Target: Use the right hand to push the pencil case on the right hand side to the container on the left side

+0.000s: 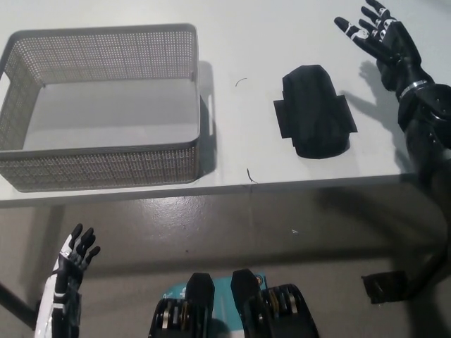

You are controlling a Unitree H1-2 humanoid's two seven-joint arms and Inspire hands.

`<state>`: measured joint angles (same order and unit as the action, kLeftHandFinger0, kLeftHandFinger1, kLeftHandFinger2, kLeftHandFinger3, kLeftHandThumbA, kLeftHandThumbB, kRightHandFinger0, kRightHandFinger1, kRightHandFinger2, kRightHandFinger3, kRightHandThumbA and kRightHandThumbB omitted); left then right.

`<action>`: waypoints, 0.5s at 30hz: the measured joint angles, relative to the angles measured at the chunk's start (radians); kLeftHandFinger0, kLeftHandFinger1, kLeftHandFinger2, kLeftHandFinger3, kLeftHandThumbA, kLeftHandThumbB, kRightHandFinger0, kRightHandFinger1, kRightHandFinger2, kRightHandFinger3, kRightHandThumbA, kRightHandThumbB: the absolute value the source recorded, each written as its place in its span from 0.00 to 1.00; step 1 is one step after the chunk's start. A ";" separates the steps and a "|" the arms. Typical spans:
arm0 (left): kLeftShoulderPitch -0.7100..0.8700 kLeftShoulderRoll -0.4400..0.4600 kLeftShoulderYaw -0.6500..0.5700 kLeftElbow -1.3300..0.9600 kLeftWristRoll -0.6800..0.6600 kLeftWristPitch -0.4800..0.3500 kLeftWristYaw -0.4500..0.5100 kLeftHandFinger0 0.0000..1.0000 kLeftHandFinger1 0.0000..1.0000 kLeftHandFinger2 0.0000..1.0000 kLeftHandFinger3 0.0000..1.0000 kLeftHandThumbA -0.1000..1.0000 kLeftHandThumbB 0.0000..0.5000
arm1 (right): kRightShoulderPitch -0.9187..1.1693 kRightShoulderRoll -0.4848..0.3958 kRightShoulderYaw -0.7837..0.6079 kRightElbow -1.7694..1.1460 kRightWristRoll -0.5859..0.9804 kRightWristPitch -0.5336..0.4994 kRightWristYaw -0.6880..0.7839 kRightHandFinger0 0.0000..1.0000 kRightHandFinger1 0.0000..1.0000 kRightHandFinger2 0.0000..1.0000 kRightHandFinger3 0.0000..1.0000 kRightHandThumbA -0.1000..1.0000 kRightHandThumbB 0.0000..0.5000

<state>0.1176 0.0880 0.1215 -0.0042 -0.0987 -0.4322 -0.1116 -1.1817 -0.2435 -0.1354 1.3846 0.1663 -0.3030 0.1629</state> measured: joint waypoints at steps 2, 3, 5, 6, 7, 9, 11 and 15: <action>0.002 0.000 0.002 -0.001 -0.004 0.000 -0.002 1.00 1.00 1.00 1.00 1.00 0.70 | 0.001 0.004 0.001 0.004 -0.001 0.000 -0.001 1.00 1.00 1.00 1.00 1.00 0.66; 0.002 -0.001 0.003 -0.002 -0.006 0.000 -0.003 1.00 1.00 1.00 1.00 1.00 0.68 | 0.001 0.006 0.000 0.006 -0.001 0.000 -0.002 1.00 1.00 1.00 1.00 1.00 0.65; 0.002 -0.001 0.003 -0.003 -0.009 0.000 -0.006 1.00 1.00 1.00 1.00 1.00 0.68 | 0.001 0.010 -0.001 0.009 -0.001 0.000 -0.001 1.00 1.00 1.00 1.00 1.00 0.62; 0.002 -0.002 0.004 -0.005 -0.010 0.000 -0.007 1.00 1.00 1.00 1.00 1.00 0.68 | 0.002 0.012 -0.001 0.011 -0.001 0.000 -0.001 1.00 1.00 1.00 1.00 1.00 0.56; 0.002 -0.002 0.004 -0.006 -0.011 0.000 -0.008 1.00 1.00 1.00 1.00 1.00 0.68 | 0.002 0.014 -0.002 0.014 -0.001 0.000 0.000 1.00 1.00 1.00 1.00 1.00 0.61; 0.002 -0.002 0.005 -0.007 -0.013 0.000 -0.010 1.00 1.00 1.00 1.00 1.00 0.69 | 0.005 0.017 -0.005 0.018 0.000 0.000 0.000 1.00 1.00 1.00 1.00 1.00 0.60; 0.002 -0.002 0.005 -0.010 -0.015 0.000 -0.011 1.00 1.00 1.00 1.00 1.00 0.69 | 0.011 0.018 -0.006 0.023 0.000 0.000 0.000 1.00 1.00 1.00 1.00 1.00 0.59; 0.002 -0.002 0.007 -0.019 -0.016 -0.001 -0.014 1.00 1.00 1.00 1.00 1.00 0.68 | 0.027 0.018 -0.004 0.031 -0.001 0.000 -0.001 1.00 1.00 1.00 1.00 1.00 0.57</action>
<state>0.1192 0.0862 0.1281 -0.0228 -0.1146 -0.4331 -0.1261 -1.1545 -0.2251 -0.1394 1.4161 0.1652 -0.3030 0.1620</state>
